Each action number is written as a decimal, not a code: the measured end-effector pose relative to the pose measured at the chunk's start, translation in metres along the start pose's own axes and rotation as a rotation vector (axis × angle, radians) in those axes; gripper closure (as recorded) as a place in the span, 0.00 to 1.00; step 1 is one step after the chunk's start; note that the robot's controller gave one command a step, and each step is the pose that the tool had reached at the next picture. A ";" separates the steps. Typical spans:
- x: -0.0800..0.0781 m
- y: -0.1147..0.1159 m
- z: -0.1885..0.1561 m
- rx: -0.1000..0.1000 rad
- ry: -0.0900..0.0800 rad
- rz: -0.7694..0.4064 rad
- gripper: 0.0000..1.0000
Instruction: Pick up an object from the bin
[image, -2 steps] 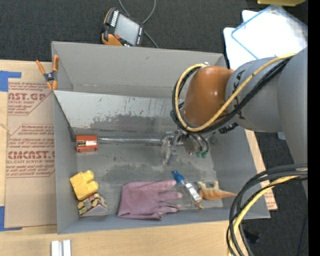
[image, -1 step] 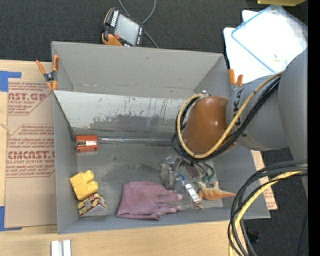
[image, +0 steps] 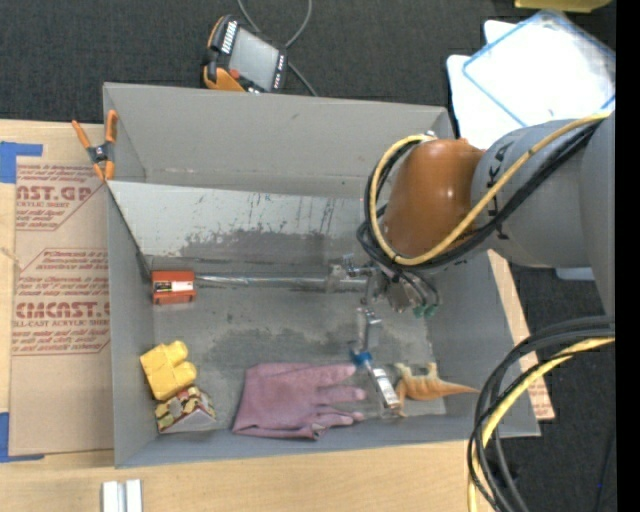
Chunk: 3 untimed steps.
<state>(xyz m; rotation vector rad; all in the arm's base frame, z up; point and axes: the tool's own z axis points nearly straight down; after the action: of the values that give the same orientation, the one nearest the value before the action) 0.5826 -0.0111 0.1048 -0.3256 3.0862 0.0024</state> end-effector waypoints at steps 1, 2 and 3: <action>0.000 0.000 0.000 0.000 0.000 0.000 0.00; 0.032 0.001 0.003 -0.001 0.001 -0.136 0.00; 0.025 0.007 -0.092 -0.002 -0.001 0.056 0.00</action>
Offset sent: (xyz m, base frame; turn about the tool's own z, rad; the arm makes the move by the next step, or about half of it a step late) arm -0.0312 -0.0066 -0.0032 -0.1391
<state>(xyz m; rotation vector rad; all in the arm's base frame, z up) 0.5529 -0.0100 0.1959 -0.2385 3.0939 0.0074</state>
